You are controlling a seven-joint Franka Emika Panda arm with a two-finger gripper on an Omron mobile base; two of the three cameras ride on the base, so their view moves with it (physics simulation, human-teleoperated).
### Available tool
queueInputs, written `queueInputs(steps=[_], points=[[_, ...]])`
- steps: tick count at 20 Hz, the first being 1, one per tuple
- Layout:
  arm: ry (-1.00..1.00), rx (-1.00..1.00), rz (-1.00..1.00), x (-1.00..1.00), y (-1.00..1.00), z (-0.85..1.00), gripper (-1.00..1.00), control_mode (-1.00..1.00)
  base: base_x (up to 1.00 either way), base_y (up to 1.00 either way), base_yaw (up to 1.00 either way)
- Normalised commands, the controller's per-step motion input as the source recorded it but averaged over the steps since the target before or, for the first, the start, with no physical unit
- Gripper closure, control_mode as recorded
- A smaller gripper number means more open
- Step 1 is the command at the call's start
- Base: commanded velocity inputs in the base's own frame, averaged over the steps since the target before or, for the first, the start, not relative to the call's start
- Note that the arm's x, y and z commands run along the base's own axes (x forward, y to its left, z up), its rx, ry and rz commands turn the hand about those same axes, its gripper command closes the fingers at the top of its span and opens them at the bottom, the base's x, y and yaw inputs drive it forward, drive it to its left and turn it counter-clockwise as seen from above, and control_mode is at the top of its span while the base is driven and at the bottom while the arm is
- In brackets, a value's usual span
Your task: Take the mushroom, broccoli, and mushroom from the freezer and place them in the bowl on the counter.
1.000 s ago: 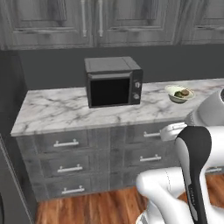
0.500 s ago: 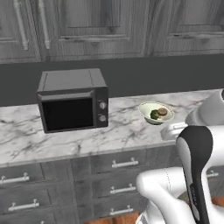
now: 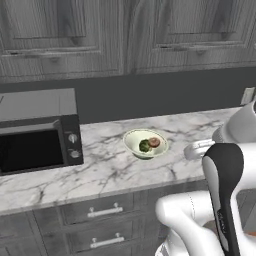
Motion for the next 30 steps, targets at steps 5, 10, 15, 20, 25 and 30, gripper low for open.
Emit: queueInputs(steps=[5, 10, 15, 20, 25, 30], points=[[0.00, 0.00, 0.00, 0.00, 0.00, 0.00, 1.00, 1.00, 0.21, 0.05, -0.04], [0.00, 0.00, 0.00, 0.00, 0.00, 0.00, 1.00, 1.00, 0.43, 0.37, 0.00], [0.00, 0.00, 0.00, 0.00, 0.00, 0.00, 1.00, 1.00, 0.47, 0.34, 0.00], [0.00, 0.00, 0.00, 0.00, 0.00, 0.00, 1.00, 1.00, 0.39, 0.15, 0.00], [0.04, 0.00, 0.02, 0.82, 0.02, -0.40, 1.00, -1.00, 0.00, 0.00, 0.00], [0.11, 0.05, 0.10, 0.81, 0.04, -0.67, 1.00, -1.00, 0.00, 0.00, 0.00]])
